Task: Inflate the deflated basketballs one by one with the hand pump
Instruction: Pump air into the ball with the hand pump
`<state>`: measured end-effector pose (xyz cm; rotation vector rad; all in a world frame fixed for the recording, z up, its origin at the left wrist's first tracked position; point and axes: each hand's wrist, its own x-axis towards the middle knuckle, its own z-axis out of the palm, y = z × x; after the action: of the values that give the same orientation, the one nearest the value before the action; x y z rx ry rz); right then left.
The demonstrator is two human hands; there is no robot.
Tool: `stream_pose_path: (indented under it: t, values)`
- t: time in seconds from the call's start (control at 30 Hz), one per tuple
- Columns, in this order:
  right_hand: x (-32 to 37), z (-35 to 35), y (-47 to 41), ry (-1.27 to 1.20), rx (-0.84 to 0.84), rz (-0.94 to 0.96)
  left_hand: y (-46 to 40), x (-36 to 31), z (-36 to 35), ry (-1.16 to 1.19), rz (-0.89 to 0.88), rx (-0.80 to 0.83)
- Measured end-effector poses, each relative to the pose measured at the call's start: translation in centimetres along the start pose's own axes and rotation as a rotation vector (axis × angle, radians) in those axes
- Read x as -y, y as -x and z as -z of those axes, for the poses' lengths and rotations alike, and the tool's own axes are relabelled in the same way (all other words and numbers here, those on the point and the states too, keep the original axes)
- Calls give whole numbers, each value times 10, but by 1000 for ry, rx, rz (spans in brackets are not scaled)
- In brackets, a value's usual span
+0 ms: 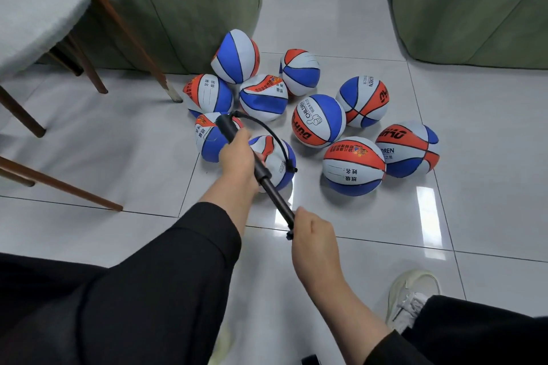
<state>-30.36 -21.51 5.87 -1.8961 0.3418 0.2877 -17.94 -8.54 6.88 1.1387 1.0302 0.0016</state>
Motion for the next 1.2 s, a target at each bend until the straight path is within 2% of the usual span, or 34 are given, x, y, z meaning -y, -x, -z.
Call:
stream_pose_path:
  t: [0.23, 0.43, 0.57, 0.77, 1.07, 1.2]
  values:
    - [6, -2, -16, 57, -66, 27, 26, 30, -21, -67, -16, 98]
    - [10, -1, -26, -24, -74, -32, 31, 45, -24, -54, -100, 91]
    - [9, -2, -24, 8, -49, 9, 28, 27, -21, -48, -67, 104]
    - [1, -2, -6, 6, 16, -3, -2, -4, -6, -60, -70, 23]
    - [2, 0, -24, 19, -76, -30, 29, 43, -27, -109, -125, 86]
    - [3, -2, -25, 12, -53, -30, 28, 47, -24, -91, -128, 77]
